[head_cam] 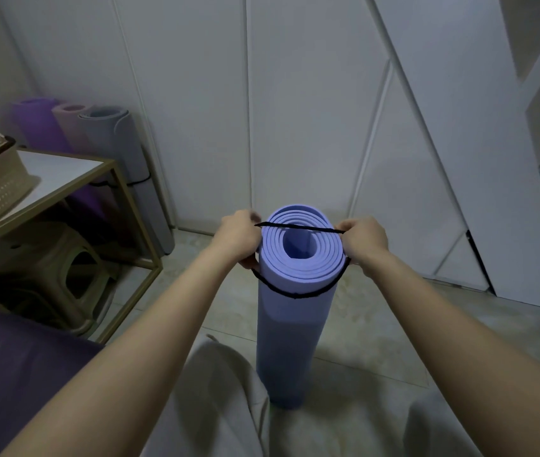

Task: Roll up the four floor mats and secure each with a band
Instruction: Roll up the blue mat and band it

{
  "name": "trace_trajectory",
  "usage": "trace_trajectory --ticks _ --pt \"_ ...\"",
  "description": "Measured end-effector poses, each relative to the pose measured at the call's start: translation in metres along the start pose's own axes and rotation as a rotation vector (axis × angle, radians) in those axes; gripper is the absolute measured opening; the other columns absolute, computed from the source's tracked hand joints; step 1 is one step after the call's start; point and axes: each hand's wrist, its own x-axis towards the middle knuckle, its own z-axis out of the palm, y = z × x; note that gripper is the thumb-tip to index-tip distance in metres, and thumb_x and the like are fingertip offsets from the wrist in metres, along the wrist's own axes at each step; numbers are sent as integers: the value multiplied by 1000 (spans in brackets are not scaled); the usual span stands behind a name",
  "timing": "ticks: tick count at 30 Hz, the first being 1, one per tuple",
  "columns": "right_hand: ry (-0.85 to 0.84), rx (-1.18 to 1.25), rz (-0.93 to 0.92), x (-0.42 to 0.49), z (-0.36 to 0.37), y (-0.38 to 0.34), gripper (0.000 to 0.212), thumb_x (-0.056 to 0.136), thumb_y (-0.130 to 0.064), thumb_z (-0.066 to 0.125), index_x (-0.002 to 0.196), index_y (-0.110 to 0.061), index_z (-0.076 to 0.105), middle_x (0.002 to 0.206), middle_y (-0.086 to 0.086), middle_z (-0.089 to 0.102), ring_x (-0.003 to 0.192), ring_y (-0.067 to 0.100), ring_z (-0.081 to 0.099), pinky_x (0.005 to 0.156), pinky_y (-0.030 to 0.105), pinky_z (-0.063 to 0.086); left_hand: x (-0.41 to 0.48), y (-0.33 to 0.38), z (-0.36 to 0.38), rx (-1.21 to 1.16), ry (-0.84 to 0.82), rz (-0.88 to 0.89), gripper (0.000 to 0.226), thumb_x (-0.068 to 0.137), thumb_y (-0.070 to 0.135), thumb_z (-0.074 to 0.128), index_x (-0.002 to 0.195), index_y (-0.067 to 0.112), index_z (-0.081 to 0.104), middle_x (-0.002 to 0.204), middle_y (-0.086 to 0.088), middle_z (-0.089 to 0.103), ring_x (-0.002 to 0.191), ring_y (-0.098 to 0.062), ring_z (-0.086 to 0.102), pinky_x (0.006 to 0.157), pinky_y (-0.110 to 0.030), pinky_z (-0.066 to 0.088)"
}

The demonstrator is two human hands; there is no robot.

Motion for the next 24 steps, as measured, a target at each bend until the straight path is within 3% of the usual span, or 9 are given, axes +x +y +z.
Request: trace_trajectory --ticks 2,4,7,9,12,16,19,22,24 --pt "-12 -8 -28 -2 -2 0 41 82 -5 58 45 -18 49 50 1 50 44 20 48 57 34 54 4 1 -4 126 -47 132 45 94 14 45 137 27 44 104 -9 66 66 -20 64 53 -25 49" --pt "-9 -33 -78 -4 -3 -1 43 80 -5 61 43 -18 44 47 0 44 42 18 42 55 34 51 9 3 -6 268 -32 293 46 92 12 51 135 31 47 119 -2 62 91 -20 59 72 -28 46" --pt "-36 -88 -110 -2 -5 -3 37 80 -8 64 48 -17 47 50 2 46 42 17 44 50 30 50 13 5 -6 77 -131 383 40 88 -4 49 117 20 61 114 -4 64 100 -22 59 75 -29 46" --pt "-106 -125 -95 0 -4 -2 36 82 -6 60 51 -11 44 51 4 47 41 17 45 43 23 43 13 3 -6 -65 -181 348 35 86 -12 45 98 15 65 96 -6 67 91 -22 63 70 -31 51" --pt "-245 -106 -56 2 0 2 29 87 -4 57 58 -5 50 49 4 51 37 12 47 37 20 40 15 4 -5 -190 -205 270 39 86 -17 38 72 11 61 70 -4 62 64 -15 59 49 -19 48" --pt "-369 -71 -45 1 0 2 30 91 -7 56 61 -3 52 41 -1 50 28 3 42 34 14 36 18 5 -5 -172 -271 185 39 86 -16 33 60 7 52 50 -2 51 41 -9 46 36 -15 36" --pt "-382 -111 -86 5 -4 0 16 91 -10 56 77 -2 56 57 5 51 38 7 46 37 17 38 21 6 -5 -142 -322 177 36 91 -11 37 72 9 59 59 -2 57 49 -9 53 41 -17 42" --pt "-391 -61 -172 5 -9 4 15 90 -15 61 103 -10 56 92 7 61 73 19 59 50 26 48 19 11 -5 -94 -433 229 44 92 -8 40 111 24 64 87 -3 66 76 -18 63 59 -24 54" --pt "-456 -15 -244 3 -13 7 21 91 -14 60 111 -19 61 108 7 65 92 24 63 65 37 55 18 14 -3 -75 -494 233 46 94 -7 40 108 27 68 83 1 71 76 -15 66 69 -27 56"
